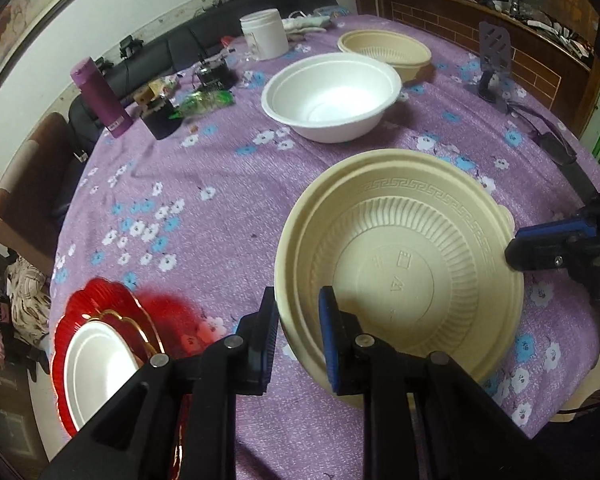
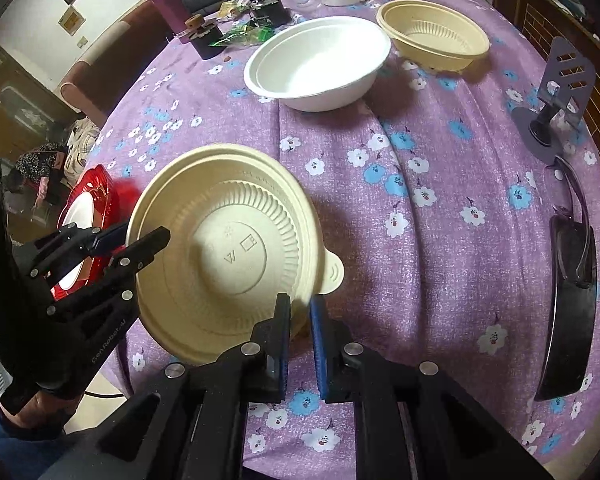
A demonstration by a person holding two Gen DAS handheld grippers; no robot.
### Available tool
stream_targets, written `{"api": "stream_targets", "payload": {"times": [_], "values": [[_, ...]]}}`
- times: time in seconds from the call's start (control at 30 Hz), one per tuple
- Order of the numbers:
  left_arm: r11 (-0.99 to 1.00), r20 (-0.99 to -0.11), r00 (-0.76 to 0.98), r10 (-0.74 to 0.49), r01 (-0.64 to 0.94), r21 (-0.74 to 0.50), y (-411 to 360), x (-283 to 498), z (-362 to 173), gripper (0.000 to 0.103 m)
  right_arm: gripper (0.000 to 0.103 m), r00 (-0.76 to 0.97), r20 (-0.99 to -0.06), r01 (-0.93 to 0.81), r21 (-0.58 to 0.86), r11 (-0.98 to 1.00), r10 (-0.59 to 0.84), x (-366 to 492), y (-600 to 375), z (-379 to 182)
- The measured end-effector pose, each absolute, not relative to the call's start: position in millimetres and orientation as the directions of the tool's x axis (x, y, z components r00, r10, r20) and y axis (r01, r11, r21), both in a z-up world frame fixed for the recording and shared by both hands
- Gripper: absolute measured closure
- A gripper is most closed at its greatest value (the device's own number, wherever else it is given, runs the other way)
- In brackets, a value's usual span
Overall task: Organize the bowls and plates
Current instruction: 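Lift the beige bowl with the left gripper and carry it over the plate stack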
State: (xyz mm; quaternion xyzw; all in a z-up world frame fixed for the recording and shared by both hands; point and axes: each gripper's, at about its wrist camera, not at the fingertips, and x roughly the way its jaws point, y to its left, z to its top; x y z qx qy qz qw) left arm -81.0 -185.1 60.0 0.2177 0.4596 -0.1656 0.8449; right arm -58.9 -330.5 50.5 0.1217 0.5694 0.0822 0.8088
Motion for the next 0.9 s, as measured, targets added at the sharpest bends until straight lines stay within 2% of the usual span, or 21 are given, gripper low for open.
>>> {"api": "stream_targets", "payload": {"times": [0.7, 0.9], "values": [[0.889, -0.805, 0.591, -0.059, 0.398, 0.228, -153.1, -93.4, 81.9, 0.083, 0.092, 0.38, -0.888, -0.084, 0.246, 0.966, 0.259, -57.6, -297.9, 73.3], [0.905, -0.796, 0.602, -0.056, 0.367, 0.213, -138.9, -95.9, 85.9, 0.083, 0.092, 0.394, -0.89, -0.124, 0.196, 0.973, 0.229, -55.9, -280.6, 86.0]]}}
